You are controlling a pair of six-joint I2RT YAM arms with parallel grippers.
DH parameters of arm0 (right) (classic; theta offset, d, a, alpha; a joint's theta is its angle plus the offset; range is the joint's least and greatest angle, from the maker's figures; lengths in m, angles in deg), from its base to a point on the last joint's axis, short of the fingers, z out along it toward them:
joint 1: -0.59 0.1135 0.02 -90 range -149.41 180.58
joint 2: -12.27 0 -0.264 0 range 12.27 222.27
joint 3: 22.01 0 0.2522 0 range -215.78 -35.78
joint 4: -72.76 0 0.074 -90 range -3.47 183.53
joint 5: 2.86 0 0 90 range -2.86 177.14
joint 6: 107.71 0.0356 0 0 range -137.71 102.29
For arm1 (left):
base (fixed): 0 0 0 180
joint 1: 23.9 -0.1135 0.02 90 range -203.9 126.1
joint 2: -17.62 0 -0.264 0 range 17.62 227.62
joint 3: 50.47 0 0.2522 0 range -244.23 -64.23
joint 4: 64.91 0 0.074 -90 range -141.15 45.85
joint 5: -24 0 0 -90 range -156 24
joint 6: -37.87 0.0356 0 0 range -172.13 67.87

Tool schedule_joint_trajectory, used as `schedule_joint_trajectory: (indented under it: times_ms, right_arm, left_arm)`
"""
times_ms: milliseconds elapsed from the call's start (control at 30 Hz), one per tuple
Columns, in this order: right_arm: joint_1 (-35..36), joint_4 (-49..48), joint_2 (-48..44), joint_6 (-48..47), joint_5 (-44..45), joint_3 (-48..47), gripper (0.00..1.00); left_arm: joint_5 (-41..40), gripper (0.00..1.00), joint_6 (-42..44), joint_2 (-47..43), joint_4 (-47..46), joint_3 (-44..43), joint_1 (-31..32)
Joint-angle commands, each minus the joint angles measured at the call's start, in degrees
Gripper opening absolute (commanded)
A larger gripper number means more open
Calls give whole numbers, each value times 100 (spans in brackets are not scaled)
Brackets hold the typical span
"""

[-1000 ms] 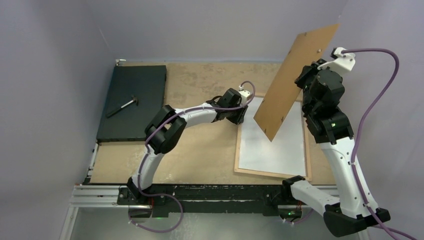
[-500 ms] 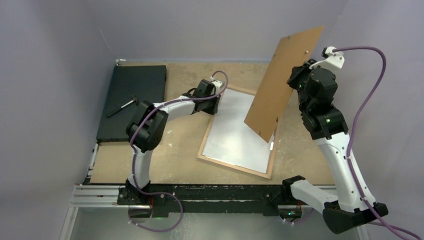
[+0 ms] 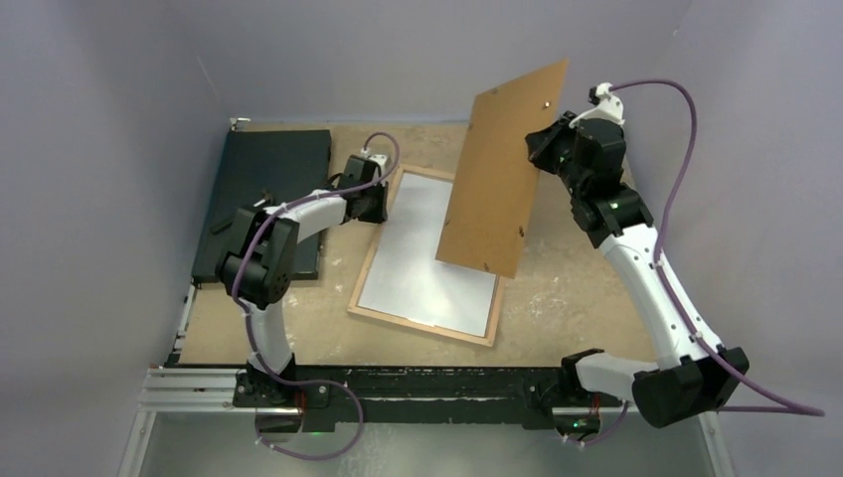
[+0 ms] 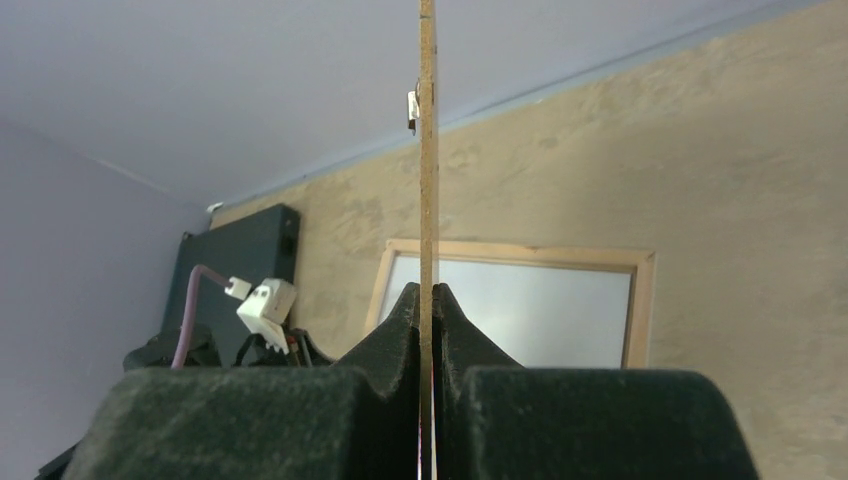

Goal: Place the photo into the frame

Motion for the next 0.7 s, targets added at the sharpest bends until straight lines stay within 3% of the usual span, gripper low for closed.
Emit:
schedule_joint_trajectory:
  times_ms: [0, 100, 167, 400, 533, 667]
  right_arm:
    - [-3, -1019, 130, 685, -978, 29, 0]
    - [-10, -1098, 199, 962, -1246, 148, 0]
    - [-12, -1129, 185, 1203, -1411, 298, 0]
    - [-54, -1484, 9, 2274, -2164, 1005, 0]
    - [-63, -1974, -79, 2787, -2553, 1686, 0]
    - [-65, -2464, -67, 2849, -2616, 2103, 0]
  left_arm:
    - [28, 1, -517, -491, -125, 244, -282]
    - [197, 2, -736, -664, -183, 393, -406]
    - [427, 9, -863, -815, -177, 411, -504]
    - [1107, 58, -681, -1534, 140, 81, -926]
    - [1432, 61, 181, -1802, 632, -269, -1274]
    - [1706, 58, 1658, -1804, 1351, -474, -1397]
